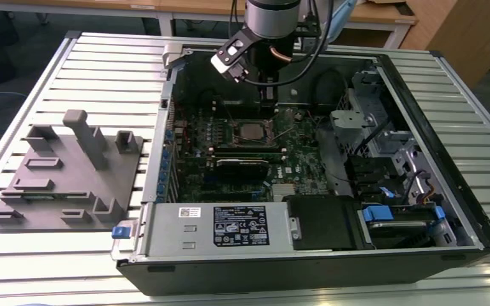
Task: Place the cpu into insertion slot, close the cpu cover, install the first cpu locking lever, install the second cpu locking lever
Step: 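Close the cpu cover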
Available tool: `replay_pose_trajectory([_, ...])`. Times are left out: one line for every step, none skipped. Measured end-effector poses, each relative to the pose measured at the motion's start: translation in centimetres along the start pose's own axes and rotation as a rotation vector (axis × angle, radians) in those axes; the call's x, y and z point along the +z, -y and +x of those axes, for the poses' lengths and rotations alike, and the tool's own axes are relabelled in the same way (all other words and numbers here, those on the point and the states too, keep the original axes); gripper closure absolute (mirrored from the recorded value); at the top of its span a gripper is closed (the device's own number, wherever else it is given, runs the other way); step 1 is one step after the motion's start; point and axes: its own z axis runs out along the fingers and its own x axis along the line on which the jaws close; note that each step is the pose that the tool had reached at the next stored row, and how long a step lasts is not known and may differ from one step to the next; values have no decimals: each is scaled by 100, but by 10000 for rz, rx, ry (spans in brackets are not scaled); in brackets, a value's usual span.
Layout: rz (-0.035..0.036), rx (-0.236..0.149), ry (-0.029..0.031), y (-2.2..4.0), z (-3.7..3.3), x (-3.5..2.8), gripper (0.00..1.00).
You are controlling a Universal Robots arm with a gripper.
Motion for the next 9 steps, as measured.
replay_pose_trajectory([0, -1, 0, -1, 0, 0, 89])
replay_pose_trajectory([2, -2, 2, -9, 0, -1, 89])
replay_pose_trajectory([1, 1, 2, -18, 1, 0, 89])
replay_pose_trajectory([1, 3, 3, -27, 1, 0, 89])
replay_pose_trajectory([1, 4, 3, -35, 2, 1, 89])
replay_pose_trajectory([2, 6, 3, -45, 4, 2, 89])
replay_pose_trajectory([1, 8, 3, -58, 5, 3, 89])
replay_pose_trajectory([1, 12, 3, -71, 7, 5, 89])
replay_pose_trajectory([1, 17, 3, -83, 8, 6, 89])
